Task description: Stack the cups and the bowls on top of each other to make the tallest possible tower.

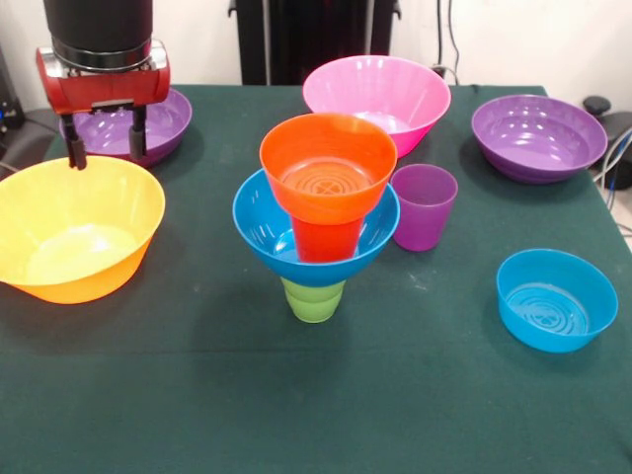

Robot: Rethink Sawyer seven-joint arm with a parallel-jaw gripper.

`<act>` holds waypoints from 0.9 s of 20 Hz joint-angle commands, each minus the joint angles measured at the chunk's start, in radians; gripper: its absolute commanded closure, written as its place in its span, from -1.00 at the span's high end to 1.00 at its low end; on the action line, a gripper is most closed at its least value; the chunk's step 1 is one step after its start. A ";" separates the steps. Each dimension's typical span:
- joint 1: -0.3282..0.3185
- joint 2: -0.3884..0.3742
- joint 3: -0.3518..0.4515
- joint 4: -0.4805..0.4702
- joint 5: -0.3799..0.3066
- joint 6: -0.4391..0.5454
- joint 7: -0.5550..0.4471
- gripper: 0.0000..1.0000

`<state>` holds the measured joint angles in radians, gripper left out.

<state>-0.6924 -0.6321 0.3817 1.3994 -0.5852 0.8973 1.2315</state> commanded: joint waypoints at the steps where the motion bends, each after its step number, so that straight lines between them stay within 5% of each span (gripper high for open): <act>1: 0.033 0.076 -0.001 0.105 -0.076 -0.039 -0.061 1.00; 18: 0.030 0.045 0.042 0.098 -0.122 -0.092 -0.144 1.00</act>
<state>-0.6928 -0.6077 0.3812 1.4571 -0.6030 0.8879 1.2315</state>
